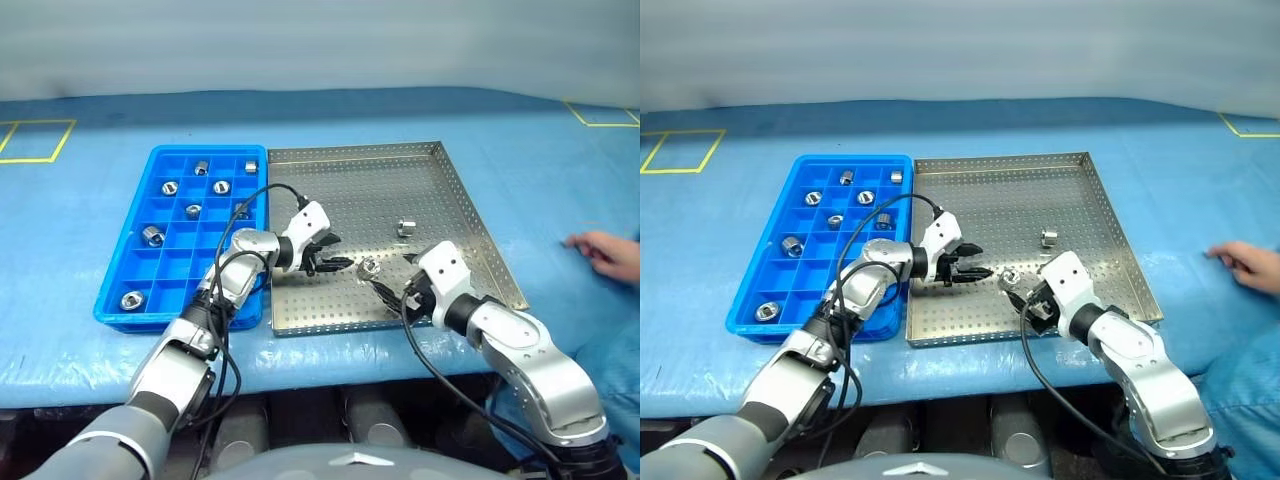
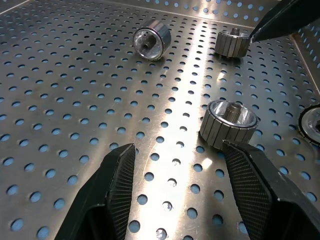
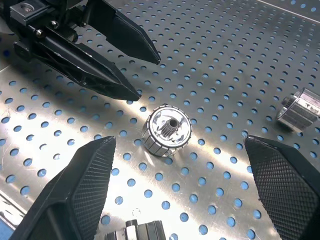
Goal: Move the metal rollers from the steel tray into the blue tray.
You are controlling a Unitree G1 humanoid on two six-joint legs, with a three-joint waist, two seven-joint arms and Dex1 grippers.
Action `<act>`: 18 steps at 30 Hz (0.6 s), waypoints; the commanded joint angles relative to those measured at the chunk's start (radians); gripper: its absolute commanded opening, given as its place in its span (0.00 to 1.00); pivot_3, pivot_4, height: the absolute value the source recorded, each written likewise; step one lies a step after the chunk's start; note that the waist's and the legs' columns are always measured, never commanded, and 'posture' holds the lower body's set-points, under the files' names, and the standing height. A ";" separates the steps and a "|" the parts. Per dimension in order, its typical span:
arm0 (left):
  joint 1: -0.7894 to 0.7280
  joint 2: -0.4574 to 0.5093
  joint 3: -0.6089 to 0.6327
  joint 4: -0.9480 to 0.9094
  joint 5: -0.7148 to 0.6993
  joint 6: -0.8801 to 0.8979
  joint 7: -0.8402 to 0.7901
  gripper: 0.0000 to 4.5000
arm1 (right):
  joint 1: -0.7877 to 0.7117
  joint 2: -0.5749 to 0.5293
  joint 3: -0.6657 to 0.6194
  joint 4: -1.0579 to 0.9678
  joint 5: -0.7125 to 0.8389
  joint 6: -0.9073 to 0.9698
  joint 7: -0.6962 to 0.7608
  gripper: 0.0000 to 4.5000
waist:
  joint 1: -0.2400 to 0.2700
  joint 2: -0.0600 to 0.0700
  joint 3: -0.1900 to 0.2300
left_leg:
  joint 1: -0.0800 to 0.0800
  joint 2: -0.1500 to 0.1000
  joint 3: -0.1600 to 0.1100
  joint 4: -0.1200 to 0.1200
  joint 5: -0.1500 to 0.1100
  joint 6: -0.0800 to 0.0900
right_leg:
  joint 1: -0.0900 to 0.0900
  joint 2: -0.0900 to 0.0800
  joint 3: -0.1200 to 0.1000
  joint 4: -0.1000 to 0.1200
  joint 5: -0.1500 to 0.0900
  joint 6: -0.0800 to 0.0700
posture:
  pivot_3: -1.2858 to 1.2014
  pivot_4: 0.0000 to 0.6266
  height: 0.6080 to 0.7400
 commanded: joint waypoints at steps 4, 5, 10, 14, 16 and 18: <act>-0.021 -0.046 -0.032 -0.008 0.019 -0.026 -0.002 0.66 | 0.028 -0.011 -0.027 -0.066 0.010 0.011 -0.002 0.96 | -0.004 0.000 0.000 | 0.000 0.000 0.000 0.000 0.000 0.000 | 0.000 0.000 0.000 0.000 0.000 0.000 | 0.44 0.24 1.00; -0.025 -0.053 -0.038 0.001 0.022 -0.025 -0.005 0.66 | 0.030 -0.010 -0.026 -0.069 0.008 0.012 -0.005 0.96 | -0.004 0.000 0.000 | 0.000 0.000 0.000 0.000 0.000 0.000 | 0.000 0.000 0.000 0.000 0.000 0.000 | 0.44 0.24 1.00; -0.056 -0.080 -0.070 0.090 0.068 -0.054 0.010 0.66 | 0.036 -0.001 -0.025 -0.080 0.003 0.004 -0.022 0.96 | -0.009 0.000 0.000 | 0.000 0.000 0.001 0.000 0.000 0.000 | 0.000 0.000 0.001 0.000 0.000 0.000 | 0.43 0.24 1.00; -0.076 -0.108 -0.066 0.160 0.088 -0.086 0.035 0.66 | 0.044 0.002 -0.023 -0.091 -0.002 0.003 -0.035 0.96 | -0.016 0.001 -0.001 | 0.000 0.000 0.001 0.000 0.000 0.000 | 0.000 0.000 0.001 0.000 0.000 0.000 | 0.42 0.24 1.00; -0.091 -0.129 -0.053 0.205 0.094 -0.096 0.064 0.66 | 0.046 0.003 -0.020 -0.093 -0.008 0.003 -0.042 0.96 | -0.018 0.001 -0.001 | 0.000 0.000 0.001 0.000 0.000 0.001 | 0.000 0.000 0.001 0.000 0.000 0.000 | 0.42 0.24 1.00; -0.098 -0.139 -0.049 0.227 0.096 -0.105 0.067 0.66 | 0.046 0.004 -0.018 -0.095 -0.009 0.002 -0.046 0.96 | -0.018 0.001 -0.001 | 0.000 0.000 0.001 0.001 0.000 0.001 | 0.000 0.000 0.001 0.000 0.000 0.000 | 0.42 0.24 1.00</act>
